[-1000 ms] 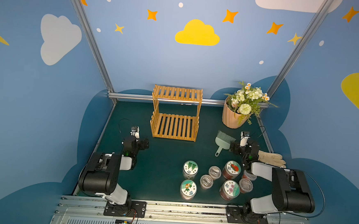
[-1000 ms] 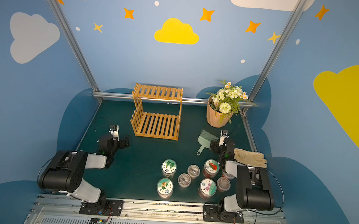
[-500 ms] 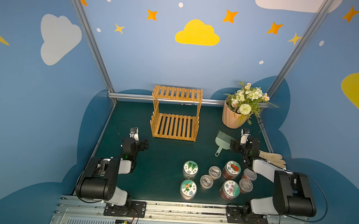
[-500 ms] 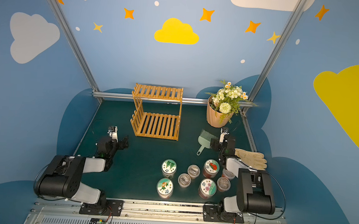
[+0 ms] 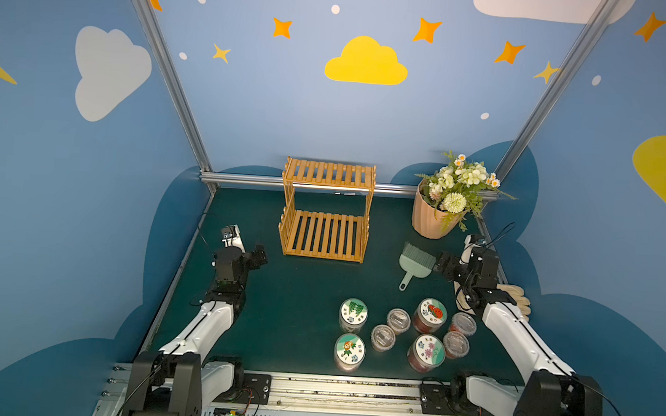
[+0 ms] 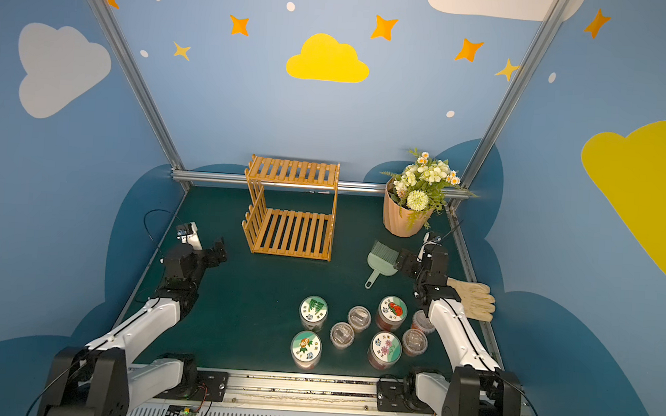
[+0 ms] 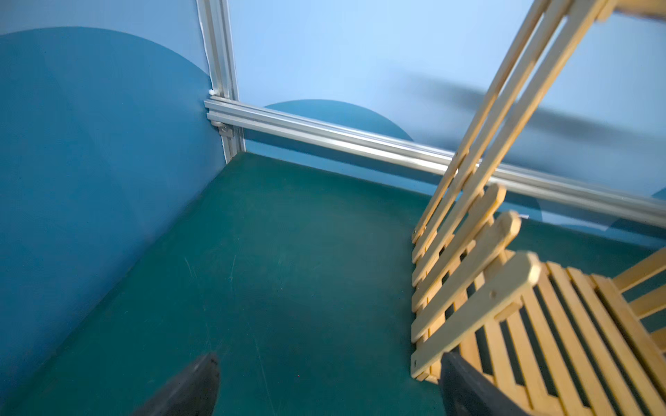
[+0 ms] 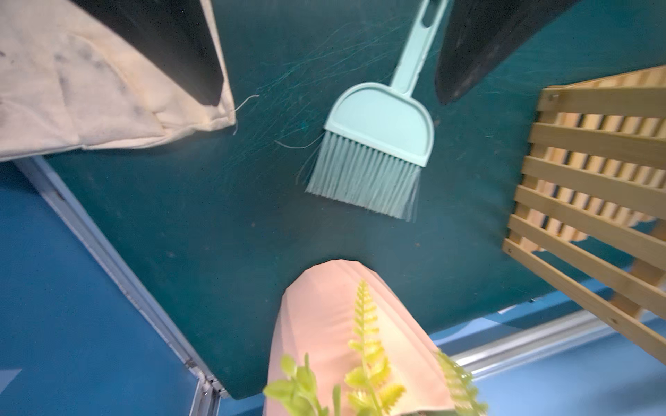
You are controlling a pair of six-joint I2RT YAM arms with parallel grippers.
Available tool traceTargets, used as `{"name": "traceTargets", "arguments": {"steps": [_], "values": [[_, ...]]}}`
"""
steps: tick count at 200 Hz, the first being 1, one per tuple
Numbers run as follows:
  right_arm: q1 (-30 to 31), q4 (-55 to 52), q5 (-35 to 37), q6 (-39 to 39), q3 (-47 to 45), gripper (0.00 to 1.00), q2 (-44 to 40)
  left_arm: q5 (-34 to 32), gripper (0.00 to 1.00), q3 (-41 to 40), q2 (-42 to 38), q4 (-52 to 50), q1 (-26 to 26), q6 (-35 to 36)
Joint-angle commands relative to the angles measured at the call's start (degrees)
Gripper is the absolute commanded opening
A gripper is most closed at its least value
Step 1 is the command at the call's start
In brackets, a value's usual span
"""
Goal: Place the seed container on the shelf
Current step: Move the shelf to the center of the board.
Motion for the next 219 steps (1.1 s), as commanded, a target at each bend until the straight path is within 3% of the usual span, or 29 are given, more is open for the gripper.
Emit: {"name": "traceTargets", "arguments": {"steps": [1,28,44,87,124,167,219], "values": [[-0.2,-7.9,-15.3,7.8,3.5,0.98,-3.2,2.2,1.00,6.7,-2.2,-17.0,0.4,-5.2],[0.3,-0.6,-33.5,11.5,0.7,0.90,-6.3,7.1,1.00,12.7,-3.4,-25.5,1.0,-8.4],[2.5,3.3,-37.4,13.6,-0.1,0.84,-6.3,14.0,1.00,13.8,-3.6,-23.5,1.8,-10.0],[16.1,-10.1,-29.2,6.4,10.5,0.75,-0.9,28.6,1.00,24.4,2.5,-28.6,2.0,-12.8],[24.3,-15.4,-19.2,4.2,19.6,0.70,6.3,33.8,1.00,32.6,11.1,-33.5,1.9,-13.8],[26.0,-18.4,-14.4,8.1,30.9,0.65,16.7,37.8,1.00,38.9,18.8,-35.2,1.2,-15.6],[26.3,-29.5,-13.4,14.7,50.2,0.55,35.4,37.5,0.99,44.2,27.1,-37.6,0.1,-16.3]]}}
